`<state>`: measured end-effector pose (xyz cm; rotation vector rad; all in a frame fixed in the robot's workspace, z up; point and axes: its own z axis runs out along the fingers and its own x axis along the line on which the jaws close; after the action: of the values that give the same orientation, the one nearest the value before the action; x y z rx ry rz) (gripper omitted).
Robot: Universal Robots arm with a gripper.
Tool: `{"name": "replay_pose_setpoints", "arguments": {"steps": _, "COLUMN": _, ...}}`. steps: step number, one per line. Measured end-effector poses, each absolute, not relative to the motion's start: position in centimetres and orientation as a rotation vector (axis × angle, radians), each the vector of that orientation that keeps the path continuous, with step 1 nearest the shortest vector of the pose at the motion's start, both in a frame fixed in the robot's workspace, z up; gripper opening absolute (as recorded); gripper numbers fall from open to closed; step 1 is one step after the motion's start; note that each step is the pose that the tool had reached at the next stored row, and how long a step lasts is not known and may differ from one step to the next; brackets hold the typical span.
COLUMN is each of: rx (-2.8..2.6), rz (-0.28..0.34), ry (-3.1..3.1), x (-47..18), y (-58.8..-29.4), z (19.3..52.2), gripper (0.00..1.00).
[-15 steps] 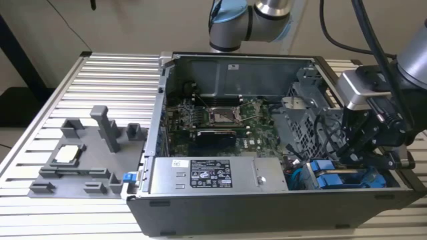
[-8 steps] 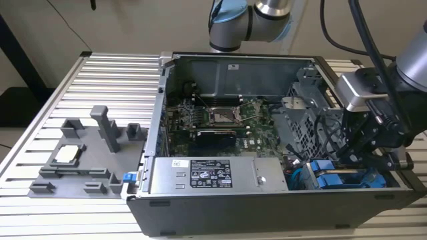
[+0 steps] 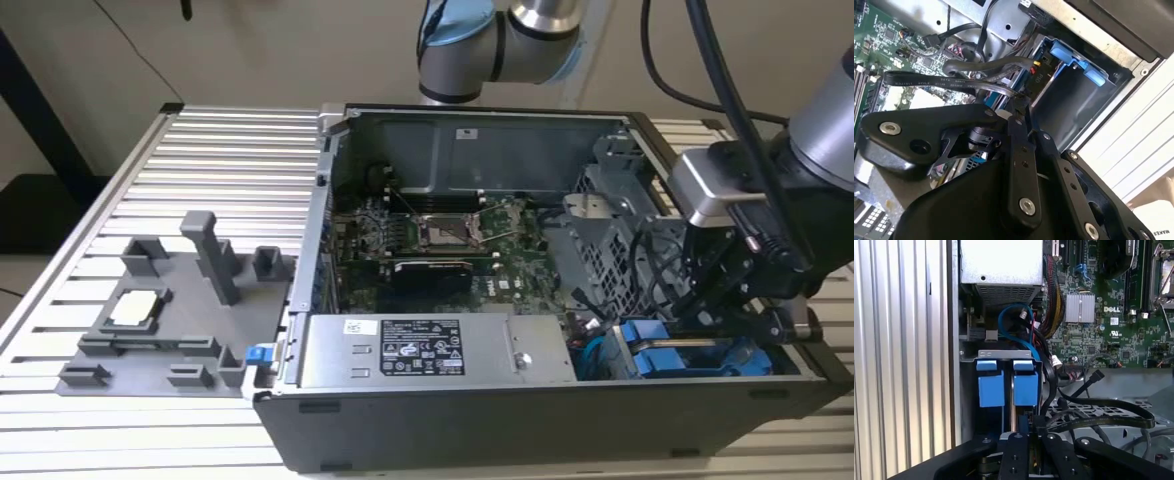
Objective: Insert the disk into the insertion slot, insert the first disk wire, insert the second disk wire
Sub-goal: 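Insert the second disk wire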
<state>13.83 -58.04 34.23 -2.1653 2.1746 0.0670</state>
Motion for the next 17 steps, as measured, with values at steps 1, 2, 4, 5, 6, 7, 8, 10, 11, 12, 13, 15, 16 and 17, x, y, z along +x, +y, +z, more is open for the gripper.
{"name": "replay_pose_setpoints", "arguments": {"steps": 1, "rx": -2.165, "rz": 0.068, "ry": 2.174, "x": 13.85, "y": -58.02, "z": 34.17, "gripper": 0.16}}
{"name": "replay_pose_setpoints", "arguments": {"steps": 2, "rx": -2.165, "rz": 0.068, "ry": 2.174, "x": 13.86, "y": -58.01, "z": 34.14, "gripper": 0.16}}
{"name": "replay_pose_setpoints", "arguments": {"steps": 4, "rx": -2.164, "rz": 0.069, "ry": 2.174, "x": 13.89, "y": -58.00, "z": 34.06, "gripper": 0.16}}
{"name": "replay_pose_setpoints", "arguments": {"steps": 5, "rx": -2.164, "rz": 0.069, "ry": 2.174, "x": 13.90, "y": -58.00, "z": 34.01, "gripper": 0.16}}
{"name": "replay_pose_setpoints", "arguments": {"steps": 6, "rx": -2.164, "rz": 0.070, "ry": 2.173, "x": 13.92, "y": -58.00, "z": 33.95, "gripper": 0.16}}
{"name": "replay_pose_setpoints", "arguments": {"steps": 7, "rx": -2.164, "rz": 0.070, "ry": 2.173, "x": 13.94, "y": -58.00, "z": 33.89, "gripper": 0.16}}
{"name": "replay_pose_setpoints", "arguments": {"steps": 8, "rx": -2.164, "rz": 0.070, "ry": 2.173, "x": 13.95, "y": -57.99, "z": 33.83, "gripper": 0.16}}
{"name": "replay_pose_setpoints", "arguments": {"steps": 10, "rx": -2.163, "rz": 0.071, "ry": 2.173, "x": 13.98, "y": -57.99, "z": 33.69, "gripper": 0.16}}
{"name": "replay_pose_setpoints", "arguments": {"steps": 11, "rx": -2.164, "rz": 0.070, "ry": 2.173, "x": 13.99, "y": -58.00, "z": 33.70, "gripper": 0.16}}
{"name": "replay_pose_setpoints", "arguments": {"steps": 12, "rx": -2.163, "rz": 0.071, "ry": 2.173, "x": 13.99, "y": -57.98, "z": 33.68, "gripper": 0.16}}
{"name": "replay_pose_setpoints", "arguments": {"steps": 13, "rx": -2.161, "rz": 0.070, "ry": 2.175, "x": 13.98, "y": -57.81, "z": 33.78, "gripper": 0.16}}
{"name": "replay_pose_setpoints", "arguments": {"steps": 15, "rx": -2.158, "rz": 0.071, "ry": 2.177, "x": 13.98, "y": -57.61, "z": 33.87, "gripper": 0.16}}
{"name": "replay_pose_setpoints", "arguments": {"steps": 16, "rx": -2.157, "rz": 0.072, "ry": 2.178, "x": 13.99, "y": -57.58, "z": 33.95, "gripper": 0.16}}
{"name": "replay_pose_setpoints", "arguments": {"steps": 17, "rx": -2.156, "rz": 0.073, "ry": 2.177, "x": 13.99, "y": -57.53, "z": 34.04, "gripper": 0.16}}
